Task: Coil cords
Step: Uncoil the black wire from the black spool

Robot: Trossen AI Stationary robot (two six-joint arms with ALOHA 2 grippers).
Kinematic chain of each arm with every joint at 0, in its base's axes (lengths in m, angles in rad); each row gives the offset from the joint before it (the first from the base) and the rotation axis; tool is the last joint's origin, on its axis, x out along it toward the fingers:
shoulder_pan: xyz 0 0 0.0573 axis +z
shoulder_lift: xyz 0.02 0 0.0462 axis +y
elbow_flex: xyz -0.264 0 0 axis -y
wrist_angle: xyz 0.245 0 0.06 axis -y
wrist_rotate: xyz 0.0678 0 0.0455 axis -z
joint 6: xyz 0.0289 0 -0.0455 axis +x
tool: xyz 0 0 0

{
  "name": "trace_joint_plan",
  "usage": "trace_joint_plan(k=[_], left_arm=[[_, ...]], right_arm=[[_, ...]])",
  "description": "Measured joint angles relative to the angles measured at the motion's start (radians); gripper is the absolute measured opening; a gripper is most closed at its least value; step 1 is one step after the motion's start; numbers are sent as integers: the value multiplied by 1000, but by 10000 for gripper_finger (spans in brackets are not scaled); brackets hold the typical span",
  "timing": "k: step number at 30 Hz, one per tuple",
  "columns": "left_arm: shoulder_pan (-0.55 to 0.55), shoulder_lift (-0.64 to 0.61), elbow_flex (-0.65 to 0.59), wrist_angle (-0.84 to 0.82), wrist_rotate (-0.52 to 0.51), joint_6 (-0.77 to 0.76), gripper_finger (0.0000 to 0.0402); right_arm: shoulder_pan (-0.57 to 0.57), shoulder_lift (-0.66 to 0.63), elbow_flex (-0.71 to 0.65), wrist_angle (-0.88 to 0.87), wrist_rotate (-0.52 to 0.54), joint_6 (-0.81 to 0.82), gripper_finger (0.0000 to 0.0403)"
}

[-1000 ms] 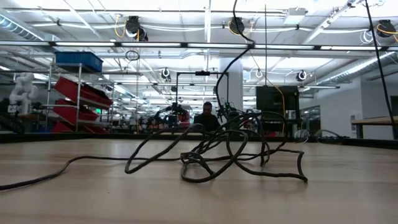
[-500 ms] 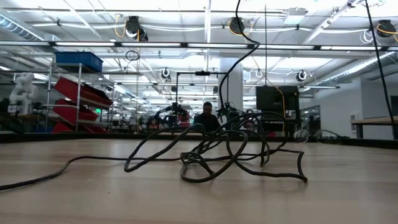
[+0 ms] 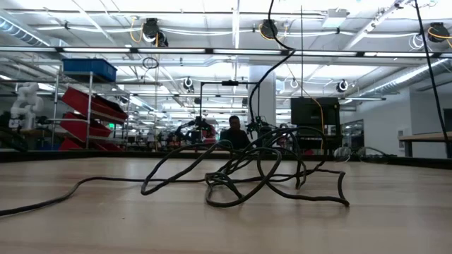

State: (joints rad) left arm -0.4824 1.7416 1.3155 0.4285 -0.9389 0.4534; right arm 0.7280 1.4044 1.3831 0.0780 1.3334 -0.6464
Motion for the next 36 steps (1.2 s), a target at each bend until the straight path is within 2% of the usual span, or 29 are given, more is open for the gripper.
trace_joint_plan(k=[3, 9, 13, 18, 32, 36], left_arm=[[0, 0, 0, 0, -2, 0, 82], [0, 0, 0, -12, -2, 1, 10], [0, 0, 0, -21, -44, 37, 8], [-26, -14, 0, -22, -186, 170, 3], [-197, -176, 0, -16, -454, 351, 2], [-252, -214, 0, -18, -493, 366, 2]], right_arm=[[0, 0, 0, 0, 0, 0, 0], [0, 0, 0, 0, 0, 0, 0], [0, 0, 0, 0, 0, 0, 0], [0, 0, 0, 0, 0, -1, 0], [0, 0, 0, -4, -5, -4, 0], [0, 0, 0, -18, -40, 2, 0]])
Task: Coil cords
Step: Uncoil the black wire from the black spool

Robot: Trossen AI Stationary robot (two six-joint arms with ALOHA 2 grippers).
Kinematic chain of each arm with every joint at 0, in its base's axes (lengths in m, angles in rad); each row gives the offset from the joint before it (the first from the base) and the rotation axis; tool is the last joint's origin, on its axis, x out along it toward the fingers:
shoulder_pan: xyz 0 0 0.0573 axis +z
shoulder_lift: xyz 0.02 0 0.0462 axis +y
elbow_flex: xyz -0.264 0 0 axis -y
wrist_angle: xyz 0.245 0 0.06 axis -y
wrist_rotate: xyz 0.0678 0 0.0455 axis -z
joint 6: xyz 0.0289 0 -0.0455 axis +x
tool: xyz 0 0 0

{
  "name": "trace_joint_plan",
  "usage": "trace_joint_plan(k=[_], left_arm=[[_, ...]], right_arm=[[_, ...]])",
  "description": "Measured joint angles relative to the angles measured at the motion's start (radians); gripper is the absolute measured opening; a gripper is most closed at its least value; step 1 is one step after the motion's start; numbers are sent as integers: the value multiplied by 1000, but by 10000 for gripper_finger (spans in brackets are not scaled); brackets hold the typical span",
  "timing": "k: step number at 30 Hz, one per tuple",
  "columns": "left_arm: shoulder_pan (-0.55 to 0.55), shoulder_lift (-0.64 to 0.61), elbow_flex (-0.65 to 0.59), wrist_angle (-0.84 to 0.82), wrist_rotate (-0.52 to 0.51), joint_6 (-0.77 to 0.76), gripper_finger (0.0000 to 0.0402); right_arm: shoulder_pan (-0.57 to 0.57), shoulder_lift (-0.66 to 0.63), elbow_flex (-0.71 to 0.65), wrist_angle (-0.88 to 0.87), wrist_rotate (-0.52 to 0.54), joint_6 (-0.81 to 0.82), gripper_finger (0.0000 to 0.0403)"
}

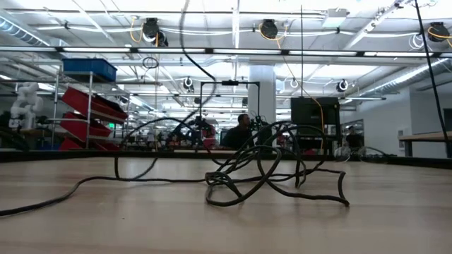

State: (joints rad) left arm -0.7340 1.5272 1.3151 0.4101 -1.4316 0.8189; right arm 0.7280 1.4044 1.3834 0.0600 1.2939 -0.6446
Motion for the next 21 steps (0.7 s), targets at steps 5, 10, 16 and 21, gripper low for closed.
trace_joint_plan(k=[5, 10, 16, 21], left_arm=[[-62, -27, 0, 4, 29, 0, 2], [-111, -26, 0, 32, 180, 2, 2], [-110, -26, 0, 30, 380, -54, 2], [-59, -4, 0, 24, 544, -137, 2]], right_arm=[[-10, 0, 0, -26, -72, 33, 0], [-39, 1, 0, -47, -66, 45, 0], [-87, 1, 0, -106, -68, 112, 0], [-127, 16, 0, -147, -66, 162, 0]])
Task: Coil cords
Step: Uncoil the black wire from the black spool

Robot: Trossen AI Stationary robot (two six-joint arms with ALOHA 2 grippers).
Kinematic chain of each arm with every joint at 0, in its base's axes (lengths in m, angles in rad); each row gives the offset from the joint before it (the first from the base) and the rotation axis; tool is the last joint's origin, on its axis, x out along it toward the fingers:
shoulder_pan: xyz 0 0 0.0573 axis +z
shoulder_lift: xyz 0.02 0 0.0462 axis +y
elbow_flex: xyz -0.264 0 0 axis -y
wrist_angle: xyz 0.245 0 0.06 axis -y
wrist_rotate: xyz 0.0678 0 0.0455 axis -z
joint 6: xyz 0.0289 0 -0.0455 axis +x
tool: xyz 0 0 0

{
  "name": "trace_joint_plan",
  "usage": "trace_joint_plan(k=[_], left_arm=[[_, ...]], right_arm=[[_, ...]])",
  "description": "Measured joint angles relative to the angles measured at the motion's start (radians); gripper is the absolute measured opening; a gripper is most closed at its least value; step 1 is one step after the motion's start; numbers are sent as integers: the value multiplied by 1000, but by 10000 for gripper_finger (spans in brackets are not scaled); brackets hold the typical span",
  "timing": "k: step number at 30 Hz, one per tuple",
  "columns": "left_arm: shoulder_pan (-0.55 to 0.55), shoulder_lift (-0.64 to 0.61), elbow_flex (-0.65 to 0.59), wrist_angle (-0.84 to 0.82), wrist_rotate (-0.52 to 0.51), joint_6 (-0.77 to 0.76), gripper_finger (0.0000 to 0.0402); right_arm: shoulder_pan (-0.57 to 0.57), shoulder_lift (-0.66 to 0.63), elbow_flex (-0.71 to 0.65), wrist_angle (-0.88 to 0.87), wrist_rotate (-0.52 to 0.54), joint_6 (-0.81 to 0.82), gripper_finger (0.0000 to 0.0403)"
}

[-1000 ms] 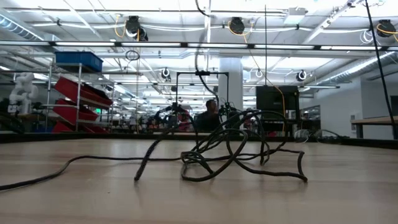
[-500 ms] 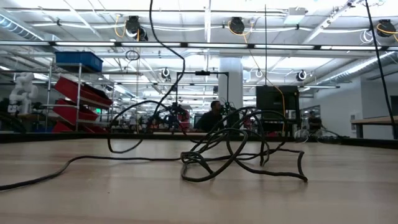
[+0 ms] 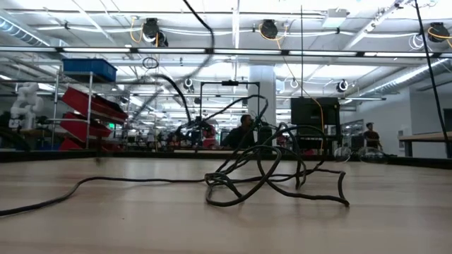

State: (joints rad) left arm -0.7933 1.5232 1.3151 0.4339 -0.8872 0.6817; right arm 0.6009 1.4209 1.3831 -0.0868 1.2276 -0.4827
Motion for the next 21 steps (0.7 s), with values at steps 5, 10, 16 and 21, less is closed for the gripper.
trace_joint_plan(k=[5, 10, 16, 21], left_arm=[[81, 52, 0, 2, 110, -60, 2], [159, 116, 0, -7, 152, -105, 2], [233, 174, 0, -69, 155, -141, 2], [282, 194, 0, -150, 158, -188, 2]], right_arm=[[-29, 28, 0, 0, 0, 0, 0], [-47, 39, 0, 0, -2, 1, 0], [-47, 39, 0, 10, -2, 7, 0], [-43, 39, 0, 25, -3, 0, 0]])
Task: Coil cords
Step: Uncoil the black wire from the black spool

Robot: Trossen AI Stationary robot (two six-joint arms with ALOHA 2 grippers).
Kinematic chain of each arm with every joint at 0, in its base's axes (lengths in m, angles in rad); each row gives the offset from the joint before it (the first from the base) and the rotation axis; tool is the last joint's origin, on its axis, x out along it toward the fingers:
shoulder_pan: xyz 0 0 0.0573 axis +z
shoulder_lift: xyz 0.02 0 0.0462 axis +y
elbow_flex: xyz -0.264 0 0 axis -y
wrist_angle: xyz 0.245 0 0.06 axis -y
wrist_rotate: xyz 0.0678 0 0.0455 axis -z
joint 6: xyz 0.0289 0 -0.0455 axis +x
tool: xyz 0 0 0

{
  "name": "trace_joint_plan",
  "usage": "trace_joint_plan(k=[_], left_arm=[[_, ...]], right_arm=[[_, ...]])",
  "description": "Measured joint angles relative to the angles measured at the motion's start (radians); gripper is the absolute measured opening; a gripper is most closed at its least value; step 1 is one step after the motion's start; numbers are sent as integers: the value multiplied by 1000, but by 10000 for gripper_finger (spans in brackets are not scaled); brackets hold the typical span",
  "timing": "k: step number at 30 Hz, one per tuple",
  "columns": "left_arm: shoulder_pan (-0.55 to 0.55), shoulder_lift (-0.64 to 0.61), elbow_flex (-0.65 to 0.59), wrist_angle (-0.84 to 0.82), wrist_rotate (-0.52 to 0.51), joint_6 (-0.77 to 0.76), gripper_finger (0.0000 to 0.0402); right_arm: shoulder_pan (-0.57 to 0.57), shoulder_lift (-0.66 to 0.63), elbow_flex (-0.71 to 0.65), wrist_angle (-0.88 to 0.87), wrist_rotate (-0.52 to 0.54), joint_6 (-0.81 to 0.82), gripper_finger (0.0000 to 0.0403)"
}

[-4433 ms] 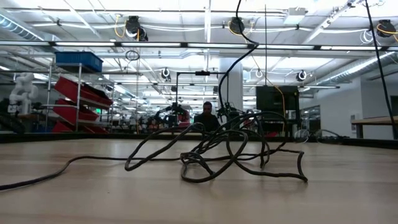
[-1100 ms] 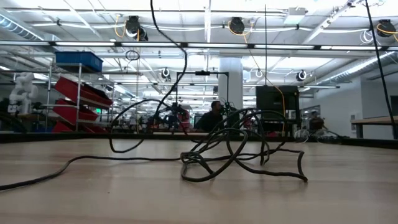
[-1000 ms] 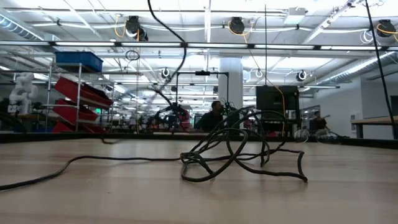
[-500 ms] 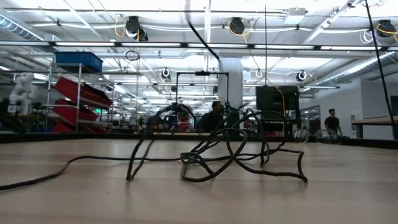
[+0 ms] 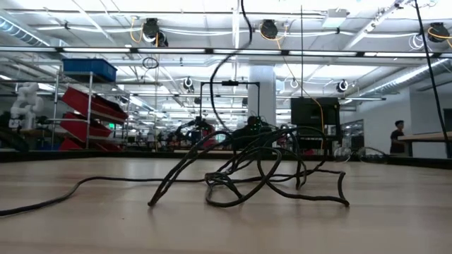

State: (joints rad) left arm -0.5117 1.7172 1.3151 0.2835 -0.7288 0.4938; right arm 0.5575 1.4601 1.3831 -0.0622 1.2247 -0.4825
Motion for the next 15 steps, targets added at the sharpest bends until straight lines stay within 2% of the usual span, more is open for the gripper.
trace_joint_plan(k=[10, 15], left_arm=[[19, -2, 0, -103, -28, -43, 3], [20, -2, 0, -159, -91, -43, 36]], right_arm=[[8, 0, 0, 21, 0, -11, 0], [7, 0, 0, 37, 0, -26, 0]])
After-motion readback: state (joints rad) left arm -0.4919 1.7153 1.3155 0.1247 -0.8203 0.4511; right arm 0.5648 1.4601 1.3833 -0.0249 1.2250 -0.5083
